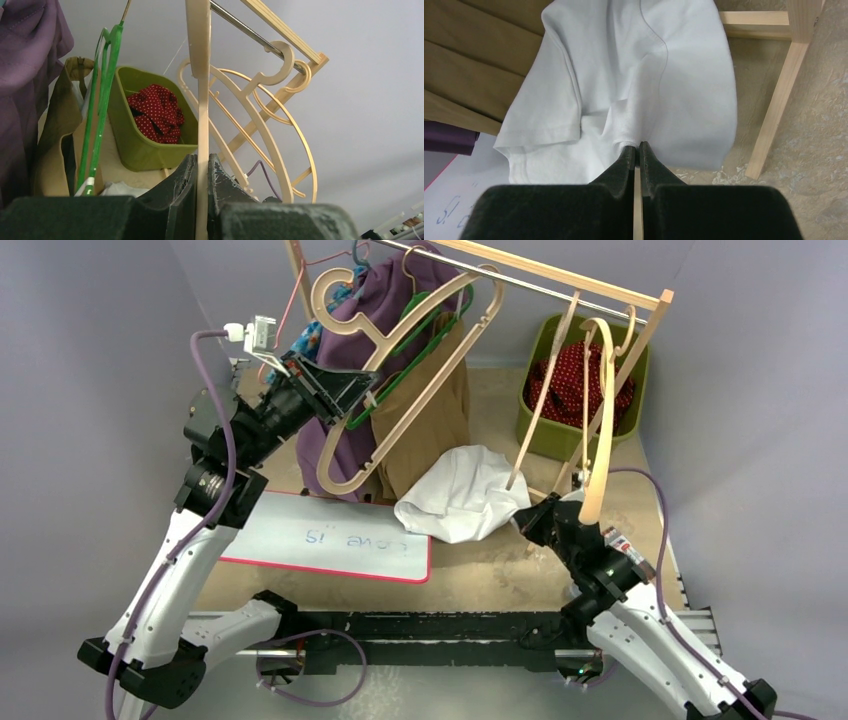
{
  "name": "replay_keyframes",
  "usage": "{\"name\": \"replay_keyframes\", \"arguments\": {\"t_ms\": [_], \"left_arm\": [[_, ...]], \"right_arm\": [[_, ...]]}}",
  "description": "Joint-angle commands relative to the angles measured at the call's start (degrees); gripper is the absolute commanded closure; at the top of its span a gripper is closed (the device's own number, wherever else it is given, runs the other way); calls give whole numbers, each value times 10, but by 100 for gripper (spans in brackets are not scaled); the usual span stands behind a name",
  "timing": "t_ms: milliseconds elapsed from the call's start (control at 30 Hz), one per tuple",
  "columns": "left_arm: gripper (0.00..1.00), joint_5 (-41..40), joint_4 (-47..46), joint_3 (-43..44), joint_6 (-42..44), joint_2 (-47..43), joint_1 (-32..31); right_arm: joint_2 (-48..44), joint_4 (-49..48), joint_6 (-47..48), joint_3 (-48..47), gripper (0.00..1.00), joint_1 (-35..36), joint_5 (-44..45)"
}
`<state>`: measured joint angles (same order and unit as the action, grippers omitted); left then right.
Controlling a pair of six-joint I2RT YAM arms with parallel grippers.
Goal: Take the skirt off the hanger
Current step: Place the skirt in the bin.
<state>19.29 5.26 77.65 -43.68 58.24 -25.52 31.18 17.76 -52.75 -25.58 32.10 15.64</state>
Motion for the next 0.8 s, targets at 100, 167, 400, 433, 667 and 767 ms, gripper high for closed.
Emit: {"name": "replay_keyframes", "arguments": {"t_ms": [100,167,400,433,667,767], "left_arm": [[100,12,-69,-3,1,-11,4],[100,19,-74,-13,4,-12,4],[100,7,-63,-42,44,-27,4],[100,2,-61,-48,54,-30,4],[100,-35,-53,-86,108,-58,3],[100,-40,-63,-113,113,-75,3]], "right_arm": [[-48,36,-20,-31,100,-3,61],[-66,43,-17,-36,100,-3,75],[-37,59,-6,-86,100,-4,159],[-28,69,-5,-101,100,-4,174],[-16,156,12,-235,100,-4,305],[-15,188,44,-301,100,-3,357]]}}
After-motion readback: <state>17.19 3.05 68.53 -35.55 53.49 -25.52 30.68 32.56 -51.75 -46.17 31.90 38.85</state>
